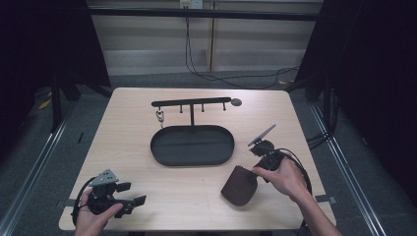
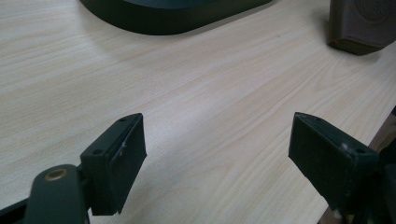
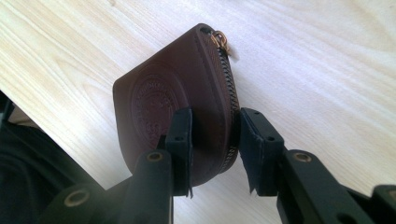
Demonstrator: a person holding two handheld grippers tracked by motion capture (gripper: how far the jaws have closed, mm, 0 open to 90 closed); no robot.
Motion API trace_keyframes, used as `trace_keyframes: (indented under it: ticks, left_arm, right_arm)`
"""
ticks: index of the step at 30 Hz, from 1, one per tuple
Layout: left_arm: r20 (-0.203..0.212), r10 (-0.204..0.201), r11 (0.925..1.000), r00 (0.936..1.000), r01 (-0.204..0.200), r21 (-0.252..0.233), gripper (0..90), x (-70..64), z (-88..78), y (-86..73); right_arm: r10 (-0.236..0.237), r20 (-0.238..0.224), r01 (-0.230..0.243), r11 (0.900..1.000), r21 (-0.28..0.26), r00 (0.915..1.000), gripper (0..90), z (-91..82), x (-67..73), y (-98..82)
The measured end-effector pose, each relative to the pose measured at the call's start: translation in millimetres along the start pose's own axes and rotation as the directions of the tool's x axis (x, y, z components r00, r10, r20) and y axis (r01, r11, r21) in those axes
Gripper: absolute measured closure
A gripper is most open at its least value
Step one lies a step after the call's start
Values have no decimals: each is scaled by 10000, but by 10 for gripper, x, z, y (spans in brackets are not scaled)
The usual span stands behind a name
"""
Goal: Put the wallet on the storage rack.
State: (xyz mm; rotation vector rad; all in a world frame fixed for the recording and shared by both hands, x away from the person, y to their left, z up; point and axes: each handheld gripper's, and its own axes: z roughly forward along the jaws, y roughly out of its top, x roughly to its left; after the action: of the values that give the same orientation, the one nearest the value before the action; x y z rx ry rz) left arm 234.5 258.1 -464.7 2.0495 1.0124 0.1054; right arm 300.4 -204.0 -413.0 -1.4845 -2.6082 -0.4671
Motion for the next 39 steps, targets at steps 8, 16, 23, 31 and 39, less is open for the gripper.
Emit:
trace_keyframes:
  ticks: [8, 16, 23, 31, 39]
  left_arm:
    - [-1, 4, 10000, 10000, -4, -1, 189, 0, -3, 1]
    - [30, 53, 10000, 10000, -53, 12, 189, 1, -7, 3]
    - [50, 45, 10000, 10000, -45, 1, 189, 4, -11, 4]
    - [52, -18, 10000, 10000, 18, -60, 189, 10, -12, 4]
    - [23, -21, 10000, 10000, 22, -51, 189, 18, -11, 9]
  right_arm:
    - [-103, 149, 104, 9999, -31, 9998, 671, -76, 38, 68]
    - [-135, 400, 131, 9999, 98, 9991, 674, -172, 77, 140]
    - [-188, 624, 174, 9996, 223, 9979, 683, -247, 81, 208]
    - [-210, 829, 176, 9990, 411, 9963, 744, -285, 83, 282]
    - [-60, 960, 34, 9996, 276, 9954, 803, -380, 63, 321]
